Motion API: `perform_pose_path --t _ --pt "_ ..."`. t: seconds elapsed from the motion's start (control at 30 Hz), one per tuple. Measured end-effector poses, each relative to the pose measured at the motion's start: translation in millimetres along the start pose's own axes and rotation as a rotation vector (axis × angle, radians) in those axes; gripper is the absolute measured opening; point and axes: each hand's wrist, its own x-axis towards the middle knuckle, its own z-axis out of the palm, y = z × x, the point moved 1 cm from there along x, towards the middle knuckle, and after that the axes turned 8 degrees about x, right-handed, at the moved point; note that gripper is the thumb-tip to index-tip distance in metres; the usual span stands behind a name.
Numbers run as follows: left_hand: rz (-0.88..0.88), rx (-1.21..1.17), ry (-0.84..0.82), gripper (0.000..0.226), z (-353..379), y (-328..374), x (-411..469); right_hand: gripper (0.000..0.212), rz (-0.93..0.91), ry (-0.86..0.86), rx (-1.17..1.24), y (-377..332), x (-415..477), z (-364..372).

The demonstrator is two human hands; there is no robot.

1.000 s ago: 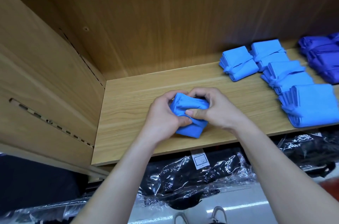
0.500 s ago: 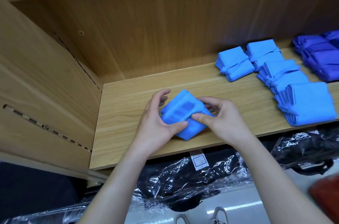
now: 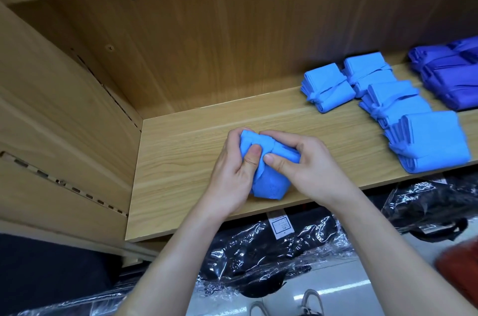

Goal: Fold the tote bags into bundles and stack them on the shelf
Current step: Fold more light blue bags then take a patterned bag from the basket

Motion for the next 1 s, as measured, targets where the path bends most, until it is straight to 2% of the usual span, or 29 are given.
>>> perform_pose_path --t 0.1,0.23,0.27,0.33,0.43,0.5,0.53,0.57,0.63,0.7,0.8,0.9,1.0 --pt "-0.031 -0.038 -0.055 0.055 0 0 -1 0.033 0.030 0.003 0.129 3 -1 2" --pt "-0.052 -0.074 -0.282 0.072 -12 -4 7 0.030 0.083 0.093 0.480 13 -5 1" --pt "-0.051 -0.113 -0.308 0.069 -14 -4 10 0.028 0.102 0.134 0.558 17 -6 0" --pt "-0.089 -0.233 -0.297 0.049 -15 0 11 0.031 0.143 0.175 0.668 21 -8 -3" --pt "-0.100 -0.178 -0.253 0.035 -13 -2 13 0.037 0.196 0.043 0.609 19 -14 -14" --pt "-0.088 -0.090 -0.328 0.032 -11 -1 15 0.036 0.242 -0.062 0.507 14 -16 -21" --pt "-0.088 -0.054 -0.365 0.034 -8 2 16 0.034 0.245 -0.051 0.448 14 -17 -23" --pt "-0.089 -0.001 -0.365 0.040 -6 4 17 0.028 0.233 0.009 0.402 13 -16 -23" --pt "-0.007 0.169 -0.263 0.059 -1 12 17 0.015 0.203 0.171 0.336 15 -16 -22" --pt "0.201 0.371 -0.159 0.073 3 21 12 0.011 0.207 0.278 0.306 18 -20 -24" --pt "0.444 0.618 -0.177 0.084 12 30 -2 0.011 0.244 0.415 0.344 18 -29 -35" --pt "0.436 0.721 -0.285 0.084 30 39 -8 0.006 0.247 0.456 0.310 13 -35 -47" --pt "0.432 0.767 -0.278 0.083 46 49 -1 0.013 0.269 0.447 0.285 13 -38 -61"
